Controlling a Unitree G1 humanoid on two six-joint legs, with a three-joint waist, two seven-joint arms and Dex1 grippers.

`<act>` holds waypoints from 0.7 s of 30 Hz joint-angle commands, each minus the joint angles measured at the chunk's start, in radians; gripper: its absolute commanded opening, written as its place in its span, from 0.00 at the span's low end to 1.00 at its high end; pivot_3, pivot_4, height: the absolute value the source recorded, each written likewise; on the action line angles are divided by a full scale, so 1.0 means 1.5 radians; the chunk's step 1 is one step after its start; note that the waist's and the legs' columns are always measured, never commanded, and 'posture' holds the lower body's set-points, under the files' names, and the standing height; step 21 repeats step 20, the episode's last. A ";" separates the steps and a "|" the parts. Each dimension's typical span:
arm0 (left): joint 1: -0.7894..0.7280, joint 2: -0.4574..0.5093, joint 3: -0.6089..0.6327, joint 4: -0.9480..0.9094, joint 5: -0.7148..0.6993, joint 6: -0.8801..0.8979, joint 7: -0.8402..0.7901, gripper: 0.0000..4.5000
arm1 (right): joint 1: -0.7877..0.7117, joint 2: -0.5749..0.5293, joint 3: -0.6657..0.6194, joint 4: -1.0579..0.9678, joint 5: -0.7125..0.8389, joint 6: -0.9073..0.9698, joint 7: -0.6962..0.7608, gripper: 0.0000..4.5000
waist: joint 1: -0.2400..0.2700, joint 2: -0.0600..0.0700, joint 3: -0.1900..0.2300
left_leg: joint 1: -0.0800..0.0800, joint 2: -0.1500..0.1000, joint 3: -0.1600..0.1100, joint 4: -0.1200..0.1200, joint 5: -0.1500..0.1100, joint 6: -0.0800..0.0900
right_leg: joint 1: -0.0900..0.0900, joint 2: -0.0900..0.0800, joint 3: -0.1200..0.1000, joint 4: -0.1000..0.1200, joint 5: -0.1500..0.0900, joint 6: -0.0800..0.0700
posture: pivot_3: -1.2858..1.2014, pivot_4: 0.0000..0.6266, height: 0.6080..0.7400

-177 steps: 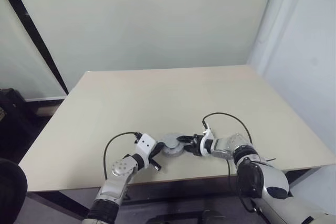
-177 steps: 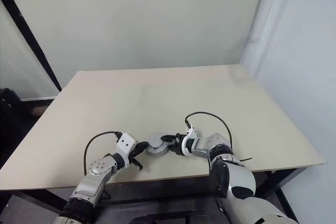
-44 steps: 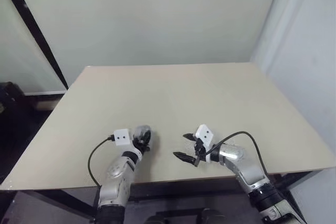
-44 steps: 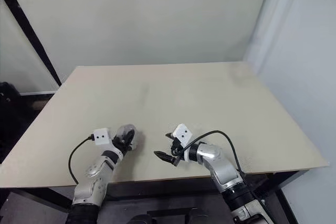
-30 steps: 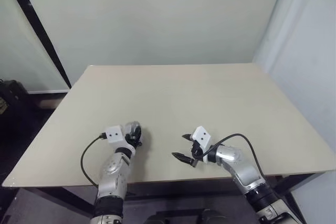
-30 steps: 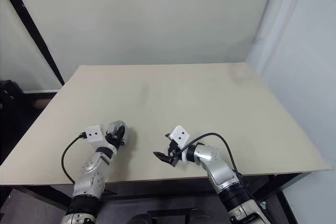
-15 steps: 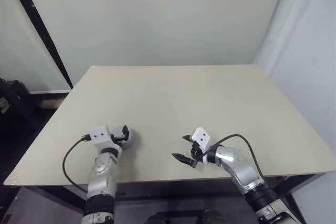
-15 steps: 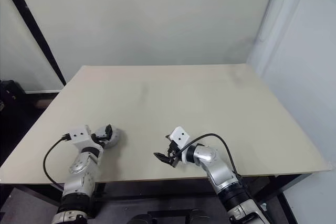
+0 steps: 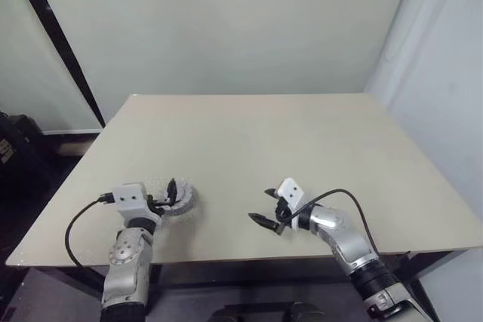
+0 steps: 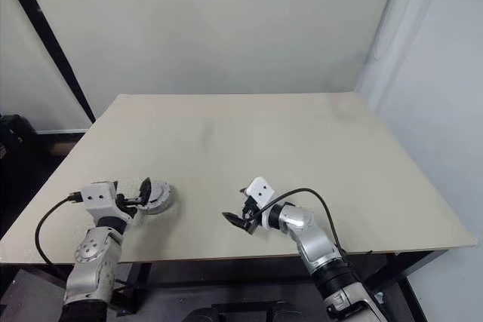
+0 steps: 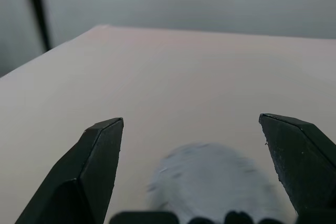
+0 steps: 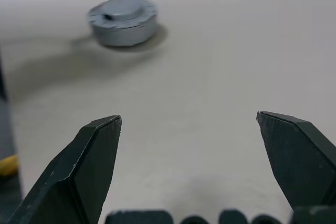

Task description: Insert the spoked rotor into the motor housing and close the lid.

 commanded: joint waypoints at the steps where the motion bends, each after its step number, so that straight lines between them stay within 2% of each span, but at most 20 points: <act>1: 0.015 0.029 -0.047 -0.104 -0.004 0.033 -0.065 0.99 | -0.011 -0.008 -0.048 -0.011 0.024 0.000 -0.014 1.00 | 0.000 0.000 0.000 | 0.000 0.000 0.000 0.000 0.000 0.000 | 0.000 0.000 0.000 0.000 0.000 0.000 | 0.52 0.00 1.00; 9: 0.035 0.066 -0.167 -0.211 0.006 0.126 -0.163 0.99 | 0.018 -0.072 -0.135 -0.025 0.047 0.027 -0.024 1.00 | 0.000 0.000 0.000 | 0.000 0.000 0.000 0.000 0.000 0.000 | 0.000 0.000 0.000 0.000 -0.001 -0.001 | 0.52 0.00 1.00; 14: 0.015 0.049 -0.203 -0.177 0.024 0.121 -0.172 0.99 | 0.034 -0.106 -0.187 -0.023 0.060 0.030 -0.037 1.00 | 0.000 0.001 0.000 | 0.001 0.000 0.000 0.000 0.000 0.000 | 0.000 0.001 0.000 0.000 -0.001 -0.001 | 0.52 0.00 1.00; 21: -0.024 0.029 -0.219 -0.135 0.040 0.105 -0.181 0.99 | 0.026 -0.107 -0.225 -0.011 0.069 0.018 -0.059 1.00 | 0.000 0.001 0.000 | 0.001 0.000 0.000 0.000 0.001 0.001 | 0.001 0.001 0.000 0.000 -0.001 -0.001 | 0.52 0.00 1.00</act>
